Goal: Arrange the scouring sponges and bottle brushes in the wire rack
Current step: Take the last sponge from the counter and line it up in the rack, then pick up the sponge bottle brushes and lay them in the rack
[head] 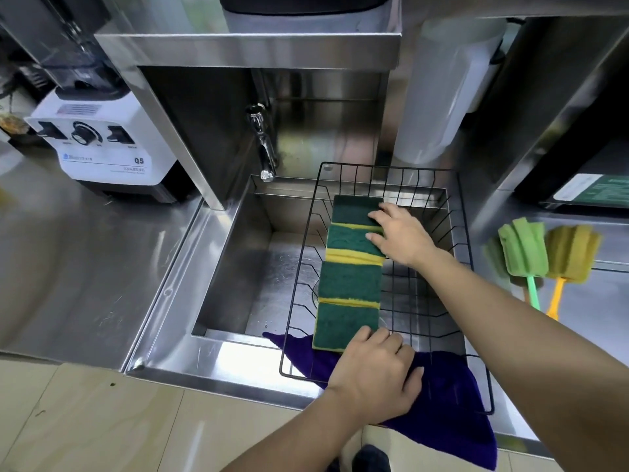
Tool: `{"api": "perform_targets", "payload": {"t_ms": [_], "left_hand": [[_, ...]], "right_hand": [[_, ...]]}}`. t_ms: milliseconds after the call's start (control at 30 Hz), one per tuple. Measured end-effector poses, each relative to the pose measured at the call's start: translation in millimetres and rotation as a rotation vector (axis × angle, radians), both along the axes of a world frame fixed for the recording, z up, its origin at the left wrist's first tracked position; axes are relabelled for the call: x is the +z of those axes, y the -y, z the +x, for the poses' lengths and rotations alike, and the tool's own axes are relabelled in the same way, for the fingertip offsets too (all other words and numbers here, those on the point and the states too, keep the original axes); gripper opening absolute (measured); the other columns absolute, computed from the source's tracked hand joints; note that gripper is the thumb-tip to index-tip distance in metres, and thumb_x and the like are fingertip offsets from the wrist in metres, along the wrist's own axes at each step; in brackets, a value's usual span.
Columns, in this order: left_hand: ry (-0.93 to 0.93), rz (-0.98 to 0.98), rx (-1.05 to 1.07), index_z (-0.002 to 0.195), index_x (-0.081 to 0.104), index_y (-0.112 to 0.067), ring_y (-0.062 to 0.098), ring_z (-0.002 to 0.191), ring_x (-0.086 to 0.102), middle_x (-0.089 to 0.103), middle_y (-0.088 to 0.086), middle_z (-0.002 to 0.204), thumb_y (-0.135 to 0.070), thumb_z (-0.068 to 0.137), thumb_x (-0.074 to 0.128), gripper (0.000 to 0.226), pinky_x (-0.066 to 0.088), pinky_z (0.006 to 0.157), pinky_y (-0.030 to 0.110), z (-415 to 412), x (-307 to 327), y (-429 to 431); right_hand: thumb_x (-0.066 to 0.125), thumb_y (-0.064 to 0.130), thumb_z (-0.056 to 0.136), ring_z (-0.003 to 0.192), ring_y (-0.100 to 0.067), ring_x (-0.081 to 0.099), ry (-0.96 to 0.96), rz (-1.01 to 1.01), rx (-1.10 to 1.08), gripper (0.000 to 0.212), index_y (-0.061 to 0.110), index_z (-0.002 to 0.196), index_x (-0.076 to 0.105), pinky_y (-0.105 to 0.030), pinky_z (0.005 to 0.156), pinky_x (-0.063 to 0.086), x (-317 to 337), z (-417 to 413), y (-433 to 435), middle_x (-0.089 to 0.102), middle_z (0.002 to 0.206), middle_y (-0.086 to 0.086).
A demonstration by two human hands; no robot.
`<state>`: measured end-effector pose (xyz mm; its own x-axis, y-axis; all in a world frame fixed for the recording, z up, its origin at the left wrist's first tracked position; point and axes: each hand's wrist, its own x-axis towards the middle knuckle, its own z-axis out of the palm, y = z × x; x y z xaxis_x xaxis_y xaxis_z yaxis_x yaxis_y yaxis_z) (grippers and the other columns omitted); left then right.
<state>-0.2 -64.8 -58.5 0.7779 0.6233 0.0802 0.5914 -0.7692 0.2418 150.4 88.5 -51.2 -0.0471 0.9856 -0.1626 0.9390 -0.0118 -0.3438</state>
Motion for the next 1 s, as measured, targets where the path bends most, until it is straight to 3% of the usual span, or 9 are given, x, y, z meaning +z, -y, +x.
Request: {"api": "perform_targets", "payload": {"t_ms": [267, 400, 533, 733, 900, 1000], "left_hand": [[-0.061, -0.026, 0.007, 0.075, 0.063, -0.013, 0.022, 0.068, 0.056, 0.065, 0.002, 0.072, -0.051, 0.087, 0.036, 0.048, 0.046, 0.065, 0.033, 21.1, 14.0, 7.8], [-0.106, -0.044, -0.026, 0.090, 0.064, -0.011, 0.027, 0.083, 0.058, 0.067, 0.008, 0.088, -0.059, 0.086, 0.024, 0.062, 0.044, 0.077, 0.041, 38.7, 15.6, 17.7], [-0.117, -0.043, -0.068, 0.101, 0.061, -0.011, 0.027, 0.095, 0.057, 0.066, 0.009, 0.102, -0.061, 0.083, 0.011, 0.073, 0.040, 0.085, 0.041, 47.1, 12.6, 24.5], [-0.111, -0.063, -0.068, 0.106, 0.059, -0.014, 0.023, 0.099, 0.056, 0.065, 0.005, 0.109, -0.063, 0.078, 0.000, 0.082, 0.038, 0.087, 0.037, 52.3, 7.7, 25.2], [-0.104, -0.055, -0.046, 0.107, 0.060, -0.014, 0.023, 0.098, 0.057, 0.066, 0.004, 0.108, -0.064, 0.079, 0.003, 0.081, 0.040, 0.086, 0.036, 51.8, 7.2, 25.2], [-0.099, -0.055, -0.032, 0.106, 0.061, -0.015, 0.022, 0.097, 0.058, 0.066, 0.003, 0.106, -0.064, 0.081, 0.005, 0.079, 0.041, 0.084, 0.036, 51.7, 6.1, 25.2]], "right_hand": [[0.051, 0.021, 0.091, 0.118, -0.033, 0.049, -0.039, 0.301, -0.268, 0.038, 0.007, 0.126, 0.049, -0.044, 0.099, 0.039, 29.6, 40.7, 39.6, 0.051, 0.129, -0.014], [0.050, 0.020, 0.090, 0.111, -0.039, 0.050, -0.016, 0.354, -0.568, 0.035, 0.004, 0.121, 0.047, -0.047, 0.088, 0.043, 36.0, 70.5, 68.3, 0.053, 0.120, -0.020], [0.048, 0.013, 0.088, 0.108, -0.041, 0.051, 0.000, 0.299, -0.741, 0.029, 0.000, 0.114, 0.047, -0.050, 0.084, 0.046, 26.3, 94.9, 108.0, 0.052, 0.116, -0.023], [0.046, 0.012, 0.089, 0.105, -0.043, 0.054, 0.062, 0.164, -0.877, 0.029, 0.000, 0.115, 0.041, -0.042, 0.070, 0.040, 13.7, 104.4, 141.9, 0.046, 0.127, -0.020], [0.046, 0.019, 0.091, 0.107, -0.041, 0.057, 0.101, -0.055, -0.852, 0.038, 0.005, 0.125, 0.036, -0.042, 0.080, 0.045, 1.9, 106.6, 160.1, 0.058, 0.120, -0.021], [0.044, 0.010, 0.088, 0.107, -0.042, 0.057, 0.123, -0.109, -0.822, 0.031, 0.003, 0.118, 0.043, -0.042, 0.082, 0.046, -1.0, 106.9, 165.0, 0.059, 0.117, -0.023]]}}
